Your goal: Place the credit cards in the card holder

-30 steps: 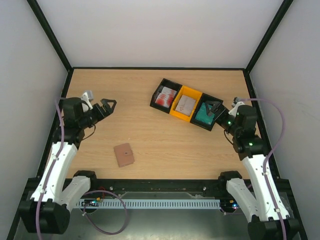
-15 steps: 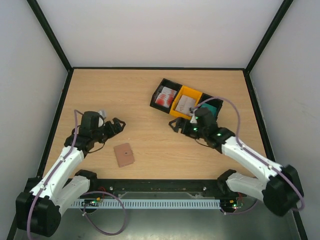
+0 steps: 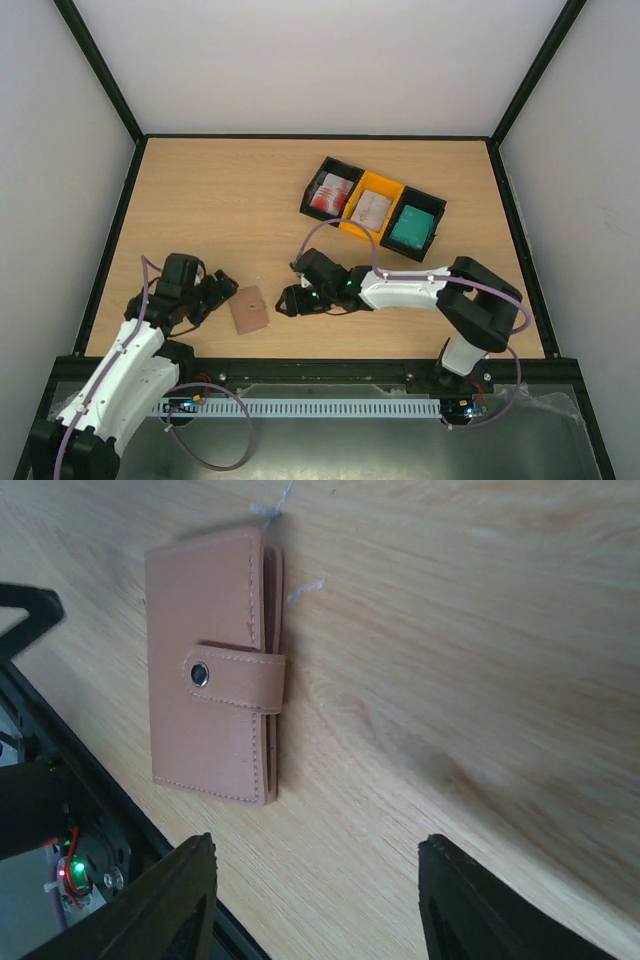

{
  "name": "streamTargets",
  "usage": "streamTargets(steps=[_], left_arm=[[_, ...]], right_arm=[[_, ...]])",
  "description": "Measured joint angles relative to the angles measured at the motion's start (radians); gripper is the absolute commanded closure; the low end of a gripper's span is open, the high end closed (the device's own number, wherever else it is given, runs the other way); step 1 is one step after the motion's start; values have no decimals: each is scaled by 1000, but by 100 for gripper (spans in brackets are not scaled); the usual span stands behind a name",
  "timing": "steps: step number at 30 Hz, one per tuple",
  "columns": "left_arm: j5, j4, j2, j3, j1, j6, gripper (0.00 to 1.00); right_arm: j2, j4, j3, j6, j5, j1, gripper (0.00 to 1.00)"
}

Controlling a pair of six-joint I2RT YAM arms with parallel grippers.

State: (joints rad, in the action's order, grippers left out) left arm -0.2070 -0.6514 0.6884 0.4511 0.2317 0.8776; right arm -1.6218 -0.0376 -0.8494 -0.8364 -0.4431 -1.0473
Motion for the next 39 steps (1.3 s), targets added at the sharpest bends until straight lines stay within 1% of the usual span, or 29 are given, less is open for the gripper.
streamTargets(steps=[2,4,8,11,15,21,25,28,34,36,39], left_arm=[[-23,-14,-29,-45,5,23,16],[-41,-21,-48,-81,6,46,19],[-67,-13,-70,-113,22,79,30],[-85,6,-82,-139,30,104,40],[-110,24,-85,-183,39,130,46],[-146,76,-86,-233,45,156,58],[-167,125,-86,-255,51,176,68],[-171,137,-83,-262,55,181,69],[-177,165,-61,-266,56,177,67],[-179,175,-45,-261,56,170,62],[-177,190,-32,-256,57,159,52]], right_arm=[[-31,29,-2,-5,-24,-12,49],[-64,51,-9,-10,-46,-18,51],[-99,87,-16,-14,-73,-21,55],[-131,113,-35,-17,-88,-21,58],[-185,151,-62,-22,-106,-21,61],[-258,177,-106,-26,-108,-21,63],[-287,204,-130,-27,-109,-21,63],[-298,224,-134,-33,-114,-21,65],[-332,324,-119,-91,-140,-12,82],[-338,361,-103,-114,-142,-3,88],[-339,385,-93,-134,-129,1,97]])
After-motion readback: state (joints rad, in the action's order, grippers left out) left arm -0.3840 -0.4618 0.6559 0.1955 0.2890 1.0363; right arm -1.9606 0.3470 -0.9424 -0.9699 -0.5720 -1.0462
